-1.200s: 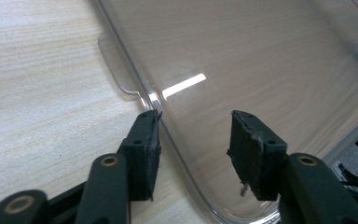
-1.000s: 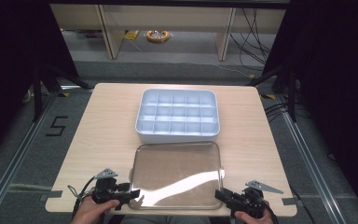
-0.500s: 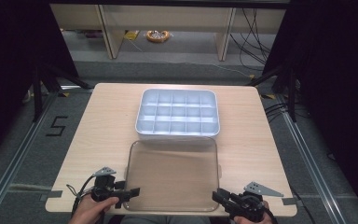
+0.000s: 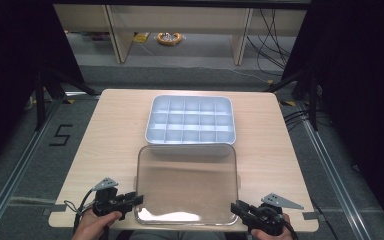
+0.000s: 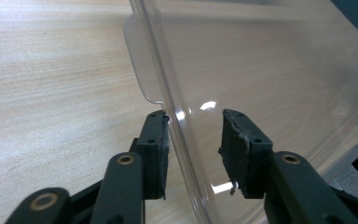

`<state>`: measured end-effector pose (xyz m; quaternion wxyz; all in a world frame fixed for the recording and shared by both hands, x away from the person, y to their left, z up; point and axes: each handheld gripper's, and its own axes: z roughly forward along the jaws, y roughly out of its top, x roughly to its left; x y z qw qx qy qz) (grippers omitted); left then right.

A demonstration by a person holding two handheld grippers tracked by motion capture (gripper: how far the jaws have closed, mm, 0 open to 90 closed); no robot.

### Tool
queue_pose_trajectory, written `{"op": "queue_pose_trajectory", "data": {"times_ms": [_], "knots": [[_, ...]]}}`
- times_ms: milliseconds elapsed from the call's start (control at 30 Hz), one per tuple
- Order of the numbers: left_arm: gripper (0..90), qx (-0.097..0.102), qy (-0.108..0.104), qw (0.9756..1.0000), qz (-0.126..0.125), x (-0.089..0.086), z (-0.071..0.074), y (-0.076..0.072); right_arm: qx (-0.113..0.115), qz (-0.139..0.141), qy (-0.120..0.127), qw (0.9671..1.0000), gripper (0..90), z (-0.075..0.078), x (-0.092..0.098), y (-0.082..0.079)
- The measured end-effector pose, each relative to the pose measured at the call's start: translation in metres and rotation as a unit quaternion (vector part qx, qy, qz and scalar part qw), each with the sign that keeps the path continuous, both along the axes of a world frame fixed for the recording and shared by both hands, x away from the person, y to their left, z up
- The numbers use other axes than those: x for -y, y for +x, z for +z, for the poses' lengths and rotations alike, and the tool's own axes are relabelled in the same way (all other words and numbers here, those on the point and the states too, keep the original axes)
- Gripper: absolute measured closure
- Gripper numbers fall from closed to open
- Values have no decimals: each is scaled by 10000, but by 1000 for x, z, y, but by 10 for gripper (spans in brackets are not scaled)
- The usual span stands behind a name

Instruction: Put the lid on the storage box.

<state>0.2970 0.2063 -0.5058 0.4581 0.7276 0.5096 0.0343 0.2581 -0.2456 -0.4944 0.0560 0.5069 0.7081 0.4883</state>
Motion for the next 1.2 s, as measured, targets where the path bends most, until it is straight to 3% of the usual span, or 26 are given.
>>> {"op": "queue_pose_trajectory", "data": {"times_ms": [33,67,100,133,200,233,267,433,500,533,567,600,633,667,700,733,767,867,900,967,1000,1033,1067,1133,1200], "knots": [[622,0,0,10000,0,0,0,0,-203,-50,156,9997,671,1,-2,-2],[624,62,38,10000,-5,1,3,-2,-139,-70,-62,9999,670,0,1,1],[625,145,59,9999,-13,2,4,-2,-257,-159,109,9995,670,0,-2,0],[624,207,78,9998,-27,2,6,-3,-90,-106,-13,9999,670,-1,1,2],[624,245,101,9996,-49,4,7,-3,-139,-89,84,9998,669,-2,1,3],[623,294,139,9995,-60,4,9,-3,-269,-243,83,9993,668,0,0,2],[622,294,139,9995,-60,4,9,-3,-98,-160,39,9998,668,-1,2,5],[618,431,251,9986,-159,5,14,-1,8,-158,27,9999,664,3,3,9],[618,494,235,9984,-154,6,15,0,-71,-207,59,9997,664,5,2,10],[620,515,228,9983,-170,5,16,1,1,-249,-22,9997,664,4,3,13],[620,520,182,9984,-145,5,17,3,-191,-277,160,9993,663,5,0,12],[620,543,198,9982,-142,5,18,4,-92,-196,-14,9998,663,6,2,14],[620,558,212,9981,-161,4,19,6,41,-177,35,9998,662,4,2,17],[620,567,200,9981,-148,4,20,8,41,-177,35,9998,662,4,2,17],[620,604,239,9978,-144,4,20,9,-110,-234,121,9996,659,7,0,18],[619,597,255,9977,-176,5,23,13,75,-225,13,9997,658,6,1,23],[619,597,255,9977,-176,5,23,13,-58,-281,76,9996,656,8,0,23],[618,649,276,9974,-170,7,27,20,-57,-311,45,9995,650,11,1,28],[617,690,312,9970,-145,8,31,24,74,-272,-25,9996,647,12,2,35],[617,723,278,9969,-119,9,33,26,121,-281,-28,9995,645,12,2,38],[617,707,283,9970,-124,9,35,28,-80,-363,96,9993,644,16,0,37],[617,745,256,9968,-108,9,37,31,48,-340,53,9994,643,16,1,41],[617,740,242,9969,-79,9,39,34,-29,-417,41,9991,643,18,0,42],[618,756,143,9970,-29,9,45,42,166,-334,43,9993,639,22,3,52],[616,787,141,9968,-26,9,48,46,215,-405,16,9989,631,26,2,57]]}}
